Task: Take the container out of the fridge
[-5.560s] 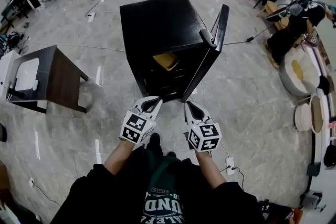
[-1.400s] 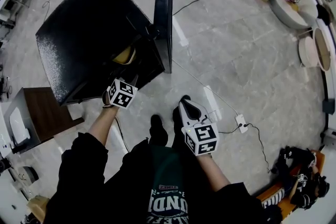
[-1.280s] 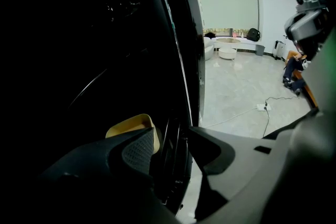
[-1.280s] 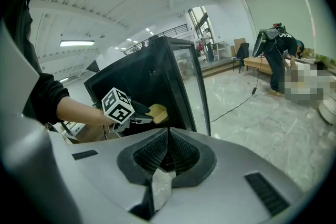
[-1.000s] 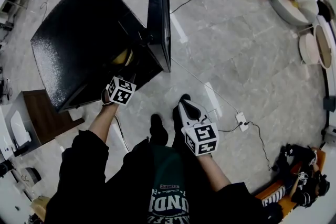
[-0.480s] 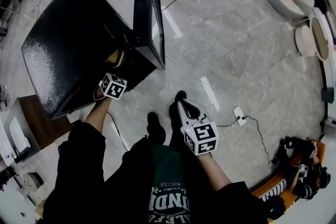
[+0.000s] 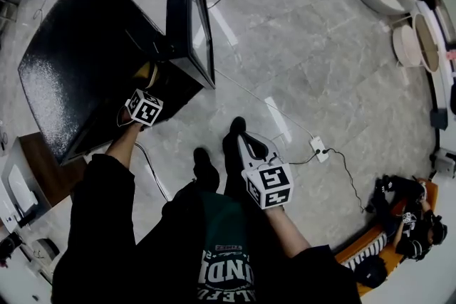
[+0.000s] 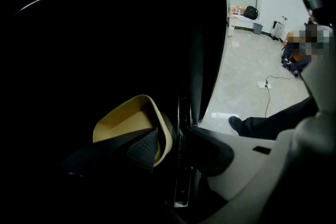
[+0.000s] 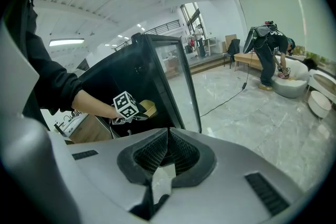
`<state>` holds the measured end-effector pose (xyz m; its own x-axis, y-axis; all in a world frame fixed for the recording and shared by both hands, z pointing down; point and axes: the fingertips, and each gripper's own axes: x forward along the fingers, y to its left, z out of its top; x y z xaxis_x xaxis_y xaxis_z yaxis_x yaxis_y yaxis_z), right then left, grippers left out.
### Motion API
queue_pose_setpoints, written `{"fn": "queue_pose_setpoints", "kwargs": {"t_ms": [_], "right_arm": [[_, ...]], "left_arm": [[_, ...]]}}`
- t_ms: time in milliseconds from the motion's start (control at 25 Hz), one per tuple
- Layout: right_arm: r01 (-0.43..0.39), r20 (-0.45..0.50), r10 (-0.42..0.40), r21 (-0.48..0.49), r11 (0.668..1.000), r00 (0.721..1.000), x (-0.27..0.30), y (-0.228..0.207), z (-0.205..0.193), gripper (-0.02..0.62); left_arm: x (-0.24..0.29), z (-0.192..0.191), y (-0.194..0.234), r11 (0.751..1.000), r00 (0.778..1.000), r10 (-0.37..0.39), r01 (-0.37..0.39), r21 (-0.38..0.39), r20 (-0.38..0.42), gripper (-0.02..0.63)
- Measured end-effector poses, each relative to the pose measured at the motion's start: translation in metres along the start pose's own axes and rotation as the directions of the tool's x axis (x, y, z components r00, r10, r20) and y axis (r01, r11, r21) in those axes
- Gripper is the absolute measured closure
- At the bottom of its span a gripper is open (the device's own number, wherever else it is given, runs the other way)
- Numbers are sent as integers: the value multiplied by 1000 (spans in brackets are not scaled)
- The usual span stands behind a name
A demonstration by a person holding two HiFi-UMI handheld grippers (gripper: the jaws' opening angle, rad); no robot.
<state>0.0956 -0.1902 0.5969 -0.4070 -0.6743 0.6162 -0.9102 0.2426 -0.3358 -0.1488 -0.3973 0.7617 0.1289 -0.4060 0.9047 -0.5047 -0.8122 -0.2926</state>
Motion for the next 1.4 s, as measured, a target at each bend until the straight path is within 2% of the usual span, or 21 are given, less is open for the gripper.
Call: {"fn": "queue_pose_setpoints", "kwargs": {"t_ms": [160,520,840,1400], "right_arm": [[10,-4,-10,4,1000,1000,-4,0,-5,560],[27,-7,-26,19,999,1000,-9,-4,-11,560],[27,-9,-26,24,999,1000,-10,-4,-14,560],[10,5,-10,9,1000,1000,-11,9,-12,560]], "left_arm": [[8,-2,0,1000,1000,-14,14,12,-13,439],[11,0,3,1000,999,-25,25,-16,-28,468],[15,-12,2,1000,998,-10,10,3,-57,563],[-15,1,-7,999,1000,-23,23,38,-9,575]]}}
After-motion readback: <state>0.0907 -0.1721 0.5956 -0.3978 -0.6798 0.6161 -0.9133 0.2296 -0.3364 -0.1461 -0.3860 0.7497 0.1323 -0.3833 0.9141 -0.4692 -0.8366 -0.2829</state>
